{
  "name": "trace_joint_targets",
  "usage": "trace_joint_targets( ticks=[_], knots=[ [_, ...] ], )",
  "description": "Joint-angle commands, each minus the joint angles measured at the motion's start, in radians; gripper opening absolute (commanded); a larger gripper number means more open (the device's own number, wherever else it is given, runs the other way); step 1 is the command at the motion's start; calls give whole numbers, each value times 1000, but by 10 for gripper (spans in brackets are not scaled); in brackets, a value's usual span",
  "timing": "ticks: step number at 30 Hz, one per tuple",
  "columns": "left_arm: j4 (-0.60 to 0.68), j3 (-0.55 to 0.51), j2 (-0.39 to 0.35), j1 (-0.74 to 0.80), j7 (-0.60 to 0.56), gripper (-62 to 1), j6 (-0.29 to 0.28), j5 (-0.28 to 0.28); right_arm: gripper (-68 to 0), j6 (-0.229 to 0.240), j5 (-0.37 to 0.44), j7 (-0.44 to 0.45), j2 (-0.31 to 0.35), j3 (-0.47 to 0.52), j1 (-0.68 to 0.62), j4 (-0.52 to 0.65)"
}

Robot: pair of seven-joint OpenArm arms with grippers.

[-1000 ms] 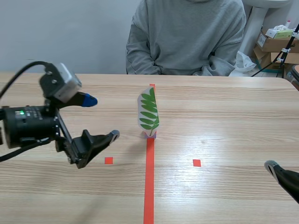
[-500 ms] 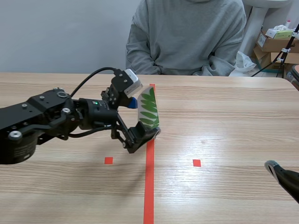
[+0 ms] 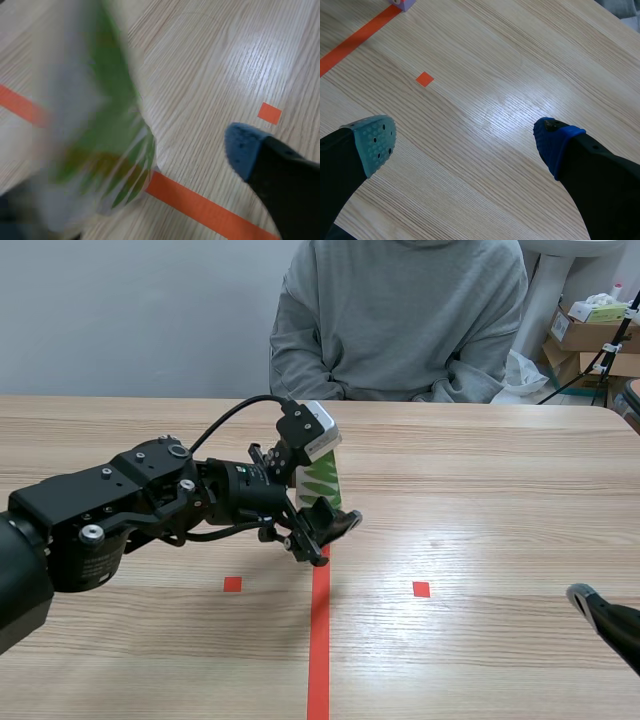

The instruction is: Do the leaf sorting experiment

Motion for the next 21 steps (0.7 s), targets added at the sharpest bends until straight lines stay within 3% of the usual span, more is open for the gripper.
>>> trace_joint_targets(
  ticks=[1, 10, 15, 21],
  knots=[
    [23, -5, -8, -8, -14, -310, 1, -13, -113, 0, 6, 11, 0, 1, 12, 16],
    [23, -5, -8, -8, -14, -520, 17, -14, -113, 0, 6, 11, 0, 1, 12, 16],
    [23, -5, -8, -8, -14, -563, 20, -14, -113, 0, 6, 11, 0, 1, 12, 16],
    [23, -5, -8, -7, -10, -566, 20, -13, -113, 0, 6, 11, 0, 1, 12, 16]
  ],
)
